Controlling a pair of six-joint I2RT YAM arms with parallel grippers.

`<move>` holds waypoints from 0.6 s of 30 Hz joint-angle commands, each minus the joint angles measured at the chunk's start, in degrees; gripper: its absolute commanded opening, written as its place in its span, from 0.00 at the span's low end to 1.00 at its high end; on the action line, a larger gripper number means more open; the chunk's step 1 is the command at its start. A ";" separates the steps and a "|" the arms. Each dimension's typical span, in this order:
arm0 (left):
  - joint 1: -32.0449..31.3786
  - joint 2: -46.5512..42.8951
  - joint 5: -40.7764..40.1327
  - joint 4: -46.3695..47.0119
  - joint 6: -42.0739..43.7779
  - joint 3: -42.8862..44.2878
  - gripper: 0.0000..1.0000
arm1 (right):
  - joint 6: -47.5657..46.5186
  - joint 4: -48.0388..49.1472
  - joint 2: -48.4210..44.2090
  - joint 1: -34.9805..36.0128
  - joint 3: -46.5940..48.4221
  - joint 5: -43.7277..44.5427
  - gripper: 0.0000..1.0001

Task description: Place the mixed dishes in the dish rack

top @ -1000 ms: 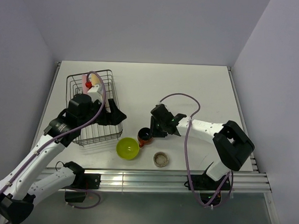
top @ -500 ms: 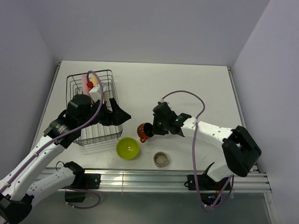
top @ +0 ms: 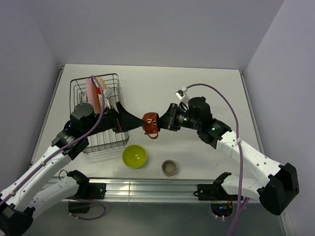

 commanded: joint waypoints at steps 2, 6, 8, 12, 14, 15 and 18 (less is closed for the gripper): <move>-0.33 -0.20 4.03 17.19 -17.43 -5.85 0.98 | 0.97 10.11 -1.41 -0.21 0.14 -7.87 0.00; -1.21 0.50 4.65 22.50 -24.22 -7.88 0.99 | 2.55 15.13 -1.67 -0.29 -1.26 -9.64 0.00; -1.30 0.42 3.34 20.48 -24.40 -7.44 0.99 | 2.82 16.18 -1.84 -0.21 -1.18 -9.90 0.00; -1.39 -0.47 3.06 27.93 -30.89 -11.12 0.99 | 2.73 15.84 -1.41 0.06 -0.21 -10.08 0.00; -1.39 0.32 3.85 30.83 -32.91 -11.31 0.99 | 2.20 15.66 -1.23 0.23 0.23 -9.73 0.00; -1.74 0.50 4.20 31.37 -33.27 -11.22 0.99 | 2.20 15.93 -1.14 0.23 0.32 -9.90 0.00; -2.35 1.20 3.95 31.72 -34.07 -10.87 0.99 | 2.81 17.68 -1.14 0.32 -0.12 -10.51 0.00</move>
